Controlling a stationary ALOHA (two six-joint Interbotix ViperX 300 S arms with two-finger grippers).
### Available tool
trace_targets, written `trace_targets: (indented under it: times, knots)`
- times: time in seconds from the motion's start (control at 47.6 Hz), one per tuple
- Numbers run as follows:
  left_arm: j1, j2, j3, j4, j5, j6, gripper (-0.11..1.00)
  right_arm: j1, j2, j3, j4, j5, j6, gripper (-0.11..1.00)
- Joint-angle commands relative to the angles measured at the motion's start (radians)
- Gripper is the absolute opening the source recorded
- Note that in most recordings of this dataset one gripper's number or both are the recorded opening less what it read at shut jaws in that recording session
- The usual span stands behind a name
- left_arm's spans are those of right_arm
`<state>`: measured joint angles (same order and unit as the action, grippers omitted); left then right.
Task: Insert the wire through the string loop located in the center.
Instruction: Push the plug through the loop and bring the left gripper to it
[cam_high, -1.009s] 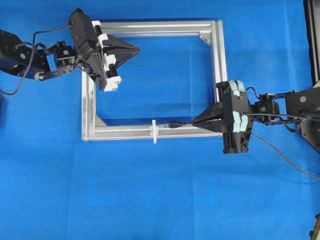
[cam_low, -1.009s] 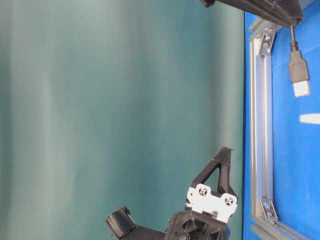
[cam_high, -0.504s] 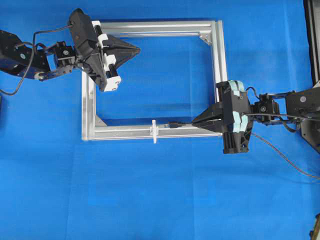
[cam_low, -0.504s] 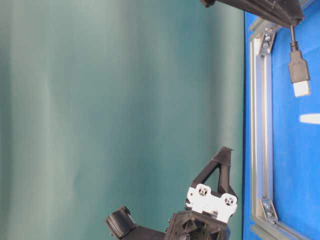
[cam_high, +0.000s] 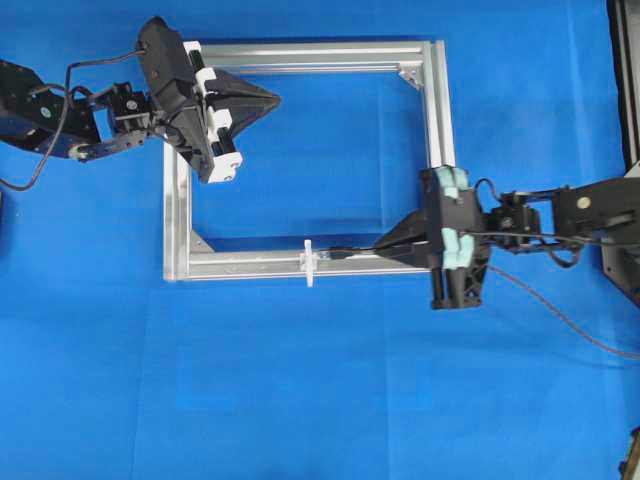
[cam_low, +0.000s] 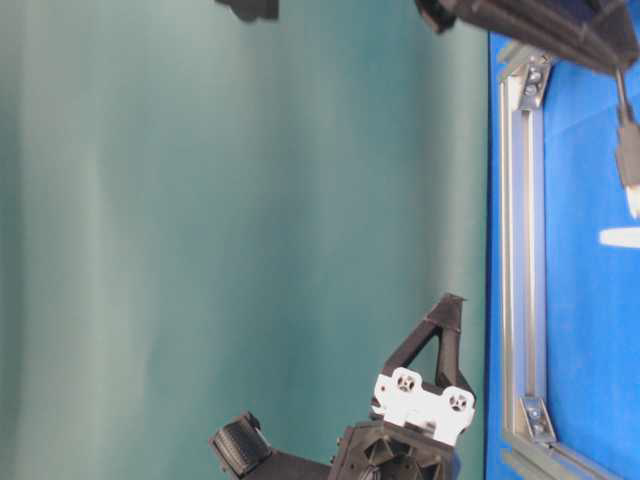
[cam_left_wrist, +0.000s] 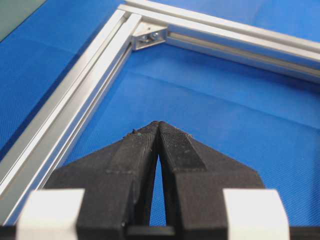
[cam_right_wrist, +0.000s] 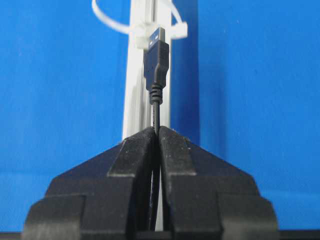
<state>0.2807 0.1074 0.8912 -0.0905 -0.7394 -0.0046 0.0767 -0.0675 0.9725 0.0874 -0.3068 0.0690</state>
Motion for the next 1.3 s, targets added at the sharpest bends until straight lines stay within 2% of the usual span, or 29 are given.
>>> trace_targets:
  times: [0.0,0.652,1.072,1.282]
  knots:
    - [0.002,-0.029,-0.006,0.002,-0.006,-0.002,0.00,-0.002,0.014,-0.044,0.002,-0.018,-0.002,-0.02]
    - [-0.011,-0.031,-0.005,0.002,-0.005,-0.003,0.00,-0.002,0.166,-0.245,-0.002,-0.021,-0.008,-0.02]
    - [-0.028,-0.031,-0.002,0.003,0.011,-0.032,0.00,-0.003,0.175,-0.253,-0.002,-0.017,-0.008,-0.02]
    - [-0.117,-0.038,0.020,0.003,0.008,-0.054,0.00,-0.002,0.175,-0.253,-0.002,-0.017,-0.008,-0.02]
